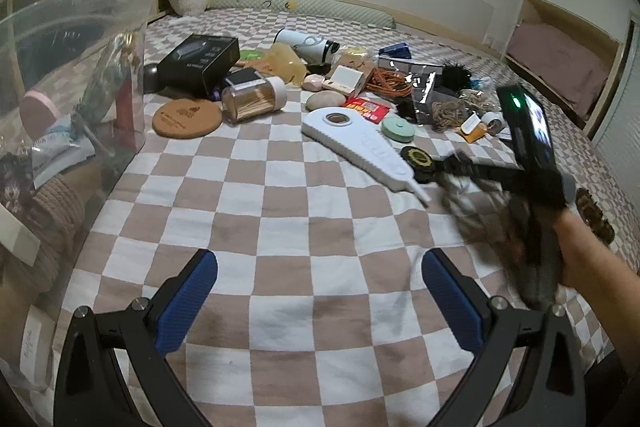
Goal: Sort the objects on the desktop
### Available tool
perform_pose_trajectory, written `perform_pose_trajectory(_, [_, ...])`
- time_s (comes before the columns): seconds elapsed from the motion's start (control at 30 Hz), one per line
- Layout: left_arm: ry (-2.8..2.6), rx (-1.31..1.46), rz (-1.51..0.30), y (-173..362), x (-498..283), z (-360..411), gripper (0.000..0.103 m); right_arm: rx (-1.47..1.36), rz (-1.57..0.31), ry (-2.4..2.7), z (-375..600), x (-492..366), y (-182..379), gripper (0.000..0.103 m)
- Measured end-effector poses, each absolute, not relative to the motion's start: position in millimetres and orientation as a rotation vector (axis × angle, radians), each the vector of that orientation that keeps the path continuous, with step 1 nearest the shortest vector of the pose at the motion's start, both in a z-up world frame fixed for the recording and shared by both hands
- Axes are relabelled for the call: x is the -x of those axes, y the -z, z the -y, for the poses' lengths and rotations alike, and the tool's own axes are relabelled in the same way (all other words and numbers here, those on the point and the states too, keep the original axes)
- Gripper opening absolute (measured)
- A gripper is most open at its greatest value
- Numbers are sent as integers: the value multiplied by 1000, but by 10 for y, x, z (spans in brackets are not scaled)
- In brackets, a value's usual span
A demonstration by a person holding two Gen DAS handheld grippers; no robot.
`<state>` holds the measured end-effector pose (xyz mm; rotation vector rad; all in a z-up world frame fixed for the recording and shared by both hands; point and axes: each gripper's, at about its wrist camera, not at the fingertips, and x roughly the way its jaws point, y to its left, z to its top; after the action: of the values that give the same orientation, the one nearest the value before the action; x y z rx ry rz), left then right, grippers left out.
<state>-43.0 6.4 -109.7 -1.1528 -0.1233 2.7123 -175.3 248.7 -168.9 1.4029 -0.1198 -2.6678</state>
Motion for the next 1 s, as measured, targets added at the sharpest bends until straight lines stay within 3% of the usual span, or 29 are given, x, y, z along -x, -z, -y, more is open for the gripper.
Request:
perform_pose_trajectory(0.23, [-2705,1134,138,1048,410,-71,102,-1407,-58,2587,-2299,1104,1596,57])
perform_pose_trajectory(0.3, [-2705,1135,146,1043,413,-61,102,-1387,-21,2600,-2311,1043,1501,93])
perform_pose_trajectory(0.5, [-2714,1138,158,1048,438,-4,102,-1279,164,2661,-2318,1464,1044,95])
perform_pose_trajectory(0.53, [-2716,1141,164,1053,448,8,102,-1293,176,2658,-2293,1627,1011,93])
perform_pose_trajectory(0.6, [-2712,1154,181,1077,470,26,102,-1317,212,2638,-2240,1988,981,55])
perform_pose_trajectory(0.67, [-2710,1166,178,1106,486,30,102,-1380,253,2622,-2210,2234,1039,39])
perform_pose_trajectory(0.83, [-2704,1187,146,1166,510,17,102,-1531,324,2591,-2071,2893,1279,37])
perform_pose_trajectory(1.0, [-2701,1192,145,1175,521,26,102,-1670,241,2555,-1993,3125,1581,37])
